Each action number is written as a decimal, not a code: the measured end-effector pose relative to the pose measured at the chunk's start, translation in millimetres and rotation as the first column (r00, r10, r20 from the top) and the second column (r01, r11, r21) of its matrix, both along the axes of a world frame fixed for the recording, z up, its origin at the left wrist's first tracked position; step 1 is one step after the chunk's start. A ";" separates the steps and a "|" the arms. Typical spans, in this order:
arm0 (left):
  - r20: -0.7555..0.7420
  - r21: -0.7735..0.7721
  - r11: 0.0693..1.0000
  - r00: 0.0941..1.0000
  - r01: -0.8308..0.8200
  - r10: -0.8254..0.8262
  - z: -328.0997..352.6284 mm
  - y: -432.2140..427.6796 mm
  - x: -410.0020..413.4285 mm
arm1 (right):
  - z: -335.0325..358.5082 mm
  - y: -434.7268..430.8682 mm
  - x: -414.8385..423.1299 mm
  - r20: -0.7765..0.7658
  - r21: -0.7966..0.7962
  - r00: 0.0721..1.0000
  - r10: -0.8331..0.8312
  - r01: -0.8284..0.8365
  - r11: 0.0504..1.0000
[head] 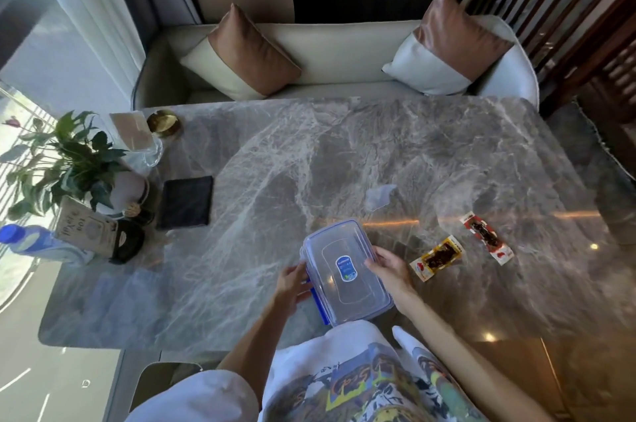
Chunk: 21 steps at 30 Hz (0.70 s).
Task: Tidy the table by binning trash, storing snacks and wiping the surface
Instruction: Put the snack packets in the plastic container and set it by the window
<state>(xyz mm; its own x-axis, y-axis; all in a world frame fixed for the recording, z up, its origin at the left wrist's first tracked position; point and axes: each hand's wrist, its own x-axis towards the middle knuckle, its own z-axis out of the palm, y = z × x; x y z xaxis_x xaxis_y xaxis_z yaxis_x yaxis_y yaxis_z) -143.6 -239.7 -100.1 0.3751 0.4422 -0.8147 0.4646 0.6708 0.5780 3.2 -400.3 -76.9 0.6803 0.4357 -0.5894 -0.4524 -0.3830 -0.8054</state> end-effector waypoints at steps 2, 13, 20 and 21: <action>-0.025 0.006 1.000 1.000 0.016 -0.016 -3.9 -3.7 2.8 | 0.4 -6.8 10.0 -0.030 0.017 0.999 -0.023 0.023 1.000; -0.111 0.115 0.991 0.991 -0.062 0.074 0.7 1.0 -4.1 | -8.5 -70.3 59.7 -0.050 -0.030 0.873 -0.485 0.484 0.875; -0.043 0.040 0.947 0.946 -0.319 0.320 1.8 -3.7 -32.0 | -30.8 -57.0 27.9 -0.004 -0.118 0.906 -0.424 0.421 0.900; -0.037 0.026 0.944 0.943 -0.329 0.330 3.7 -5.0 -33.2 | -33.3 -51.3 25.1 0.004 -0.125 0.919 -0.394 0.392 0.912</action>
<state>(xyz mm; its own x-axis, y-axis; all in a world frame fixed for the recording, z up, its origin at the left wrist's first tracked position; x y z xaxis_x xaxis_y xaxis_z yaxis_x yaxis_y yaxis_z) -176.8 -244.7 -96.4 0.1727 0.5510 -0.8164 0.2429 0.7794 0.5775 28.3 -451.6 -110.2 0.7690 0.0605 -0.6364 -0.6025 -0.2642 -0.7531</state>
